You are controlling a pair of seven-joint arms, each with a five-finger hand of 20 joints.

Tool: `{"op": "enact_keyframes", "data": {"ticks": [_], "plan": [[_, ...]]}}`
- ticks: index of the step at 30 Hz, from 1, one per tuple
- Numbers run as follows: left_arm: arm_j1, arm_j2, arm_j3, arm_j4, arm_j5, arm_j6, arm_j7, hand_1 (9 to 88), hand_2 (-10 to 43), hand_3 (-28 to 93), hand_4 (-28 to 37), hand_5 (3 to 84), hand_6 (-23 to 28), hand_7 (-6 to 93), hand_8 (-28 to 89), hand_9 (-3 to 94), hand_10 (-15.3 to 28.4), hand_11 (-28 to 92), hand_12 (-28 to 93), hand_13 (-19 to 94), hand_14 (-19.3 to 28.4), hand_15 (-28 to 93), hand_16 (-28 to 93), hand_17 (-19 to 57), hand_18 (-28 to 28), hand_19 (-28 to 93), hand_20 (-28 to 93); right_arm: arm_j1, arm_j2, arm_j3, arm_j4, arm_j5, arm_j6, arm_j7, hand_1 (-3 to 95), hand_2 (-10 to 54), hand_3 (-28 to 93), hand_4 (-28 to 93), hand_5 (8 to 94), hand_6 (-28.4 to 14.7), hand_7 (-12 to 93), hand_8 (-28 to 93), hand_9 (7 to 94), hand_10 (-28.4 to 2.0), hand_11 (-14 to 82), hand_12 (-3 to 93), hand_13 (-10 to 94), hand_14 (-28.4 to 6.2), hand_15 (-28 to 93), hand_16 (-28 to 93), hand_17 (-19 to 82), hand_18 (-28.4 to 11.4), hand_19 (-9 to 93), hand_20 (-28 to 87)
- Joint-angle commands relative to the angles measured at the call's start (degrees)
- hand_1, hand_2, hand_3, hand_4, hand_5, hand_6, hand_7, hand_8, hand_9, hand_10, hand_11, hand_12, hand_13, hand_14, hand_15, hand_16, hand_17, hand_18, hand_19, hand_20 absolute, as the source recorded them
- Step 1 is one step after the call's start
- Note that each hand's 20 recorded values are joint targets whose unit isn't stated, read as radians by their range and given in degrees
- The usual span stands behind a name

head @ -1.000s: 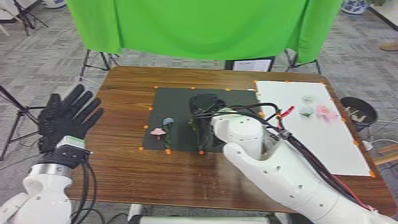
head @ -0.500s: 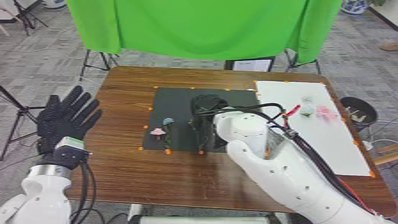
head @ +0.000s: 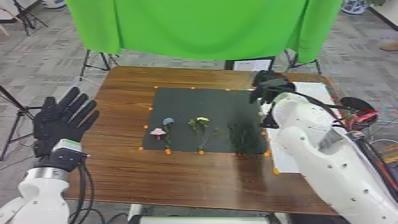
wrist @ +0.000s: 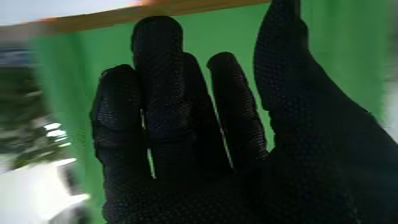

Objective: Arrange flowers

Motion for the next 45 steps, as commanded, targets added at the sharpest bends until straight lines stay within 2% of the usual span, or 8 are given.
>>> {"op": "enact_keyframes", "data": {"ticks": [1, 5, 9, 18, 23, 26, 32, 45], "plan": [[0.4, -0.42, 0.04, -0.27, 0.00, -0.45, 0.00, 22.6, 16.9, 68, -28.3, 39.3, 8.1, 8.7, -7, 30.5, 14.2, 14, 11, 21, 15.7, 26, -5, -5.7, 13.7, 28, 8, -2.6, 5.9, 4.7, 2.0, 0.9, -5.1, 4.4, 46.1, -9.5, 78, -28, 50.5, -4.5, 15, -11, 52.1, -14.5, 10.0, 12.8, 67, -11.5, 52, 24, 36, -21.7, 81, 34], [0.1, -0.33, 0.13, -0.37, -0.20, 0.64, 0.11, 23.2, 15.7, 69, -28.3, 39.4, 8.2, 8.7, -7, 30.6, 14.1, 14, 11, 21, 15.8, 26, -5, -5.7, 13.7, 28, 8, -5.4, 7.6, 7.2, 2.1, 1.0, -7.2, 4.3, 51.5, -9.5, 75, -28, 49.6, -5.0, 14, -11, 49.9, -14.0, 9.8, 12.1, 66, -10.0, 50, 31, 36, -21.6, 81, 33], [1.0, -0.36, -0.52, -0.61, -0.30, 0.51, 0.14, 24.6, 13.9, 70, -28.3, 39.5, 8.3, 8.8, -7, 30.8, 14.2, 15, 11, 21, 15.7, 26, -5, -5.6, 13.7, 28, 8, -7.6, 8.3, 8.8, 2.7, 1.8, -7.8, 5.0, 60.2, -9.5, 70, -28, 48.6, -6.1, 12, -11, 47.5, -13.4, 9.0, 11.1, 67, -7.0, 45, 38, 36, -21.1, 81, 33], [0.6, -0.12, -0.21, -0.68, -0.69, 1.15, 0.17, 24.5, 14.4, 70, -28.3, 40.1, 8.6, 8.9, -7, 31.3, 14.1, 15, 11, 21, 15.8, 27, -5, -5.8, 13.7, 28, 9, -7.8, 8.5, 8.8, 7.4, 3.2, -7.8, 5.3, 58.9, -9.5, 69, -28, 42.3, -8.4, 11, -11, 41.5, -13.8, 9.2, 9.6, 65, -7.0, 45, 37, 35, -21.2, 81, 33], [0.4, -0.25, 0.00, -0.64, -0.71, 1.02, 0.30, 24.4, 14.6, 70, -28.3, 40.2, 8.5, 9.1, -7, 31.5, 14.3, 15, 11, 21, 15.9, 27, -5, -5.9, 13.8, 29, 9, -8.5, 8.5, 8.2, 8.7, 3.3, -3.5, 5.2, 60.0, -9.5, 69, -28, 49.4, -4.2, 14, -13, 50.4, -9.8, 12.3, 9.3, 66, -6.8, 43, 37, 36, -21.0, 81, 33], [0.3, -0.25, 0.22, -0.61, -0.84, 0.94, 0.49, 24.3, 14.7, 71, -28.3, 40.2, 8.5, 9.2, -7, 31.6, 14.2, 15, 11, 21, 15.9, 27, -5, -5.9, 13.8, 29, 9, -9.2, 8.7, 8.1, 8.7, 2.7, -1.0, 5.2, 60.3, -8.5, 68, -28, 59.2, -0.3, 16, -13, 63.5, -9.1, 13.0, 12.4, 70, -6.2, 36, 40, 37, -20.2, 80, 35], [0.4, -0.45, 0.17, -0.71, -0.70, 0.97, 0.60, 24.3, 14.8, 71, -28.3, 40.2, 8.6, 9.2, -7, 31.6, 14.3, 15, 11, 21, 15.9, 28, -5, -5.9, 13.8, 29, 9, -10.0, 9.1, 7.4, 8.7, 1.4, 3.8, 4.7, 62.5, -6.0, 64, -28, 74.3, 1.2, 21, -1, 82.8, -7.7, 5.2, 31.7, 74, -6.0, 35, 41, 38, -19.4, 80, 38], [0.5, -0.69, 0.28, -0.63, -0.64, 0.82, 0.42, 24.1, 14.9, 71, -28.3, 40.3, 8.6, 9.0, -7, 31.7, 14.3, 15, 11, 21, 15.8, 28, -6, -5.8, 13.8, 29, 8, -10.1, 9.3, 1.2, -3.5, -1.0, 15.6, 2.7, 60.7, -9.3, 70, -28, 78.0, 1.2, 24, 2, 88.0, -7.8, 6.4, 36.1, 78, -5.9, 36, 43, 41, -20.3, 83, 39]]}}
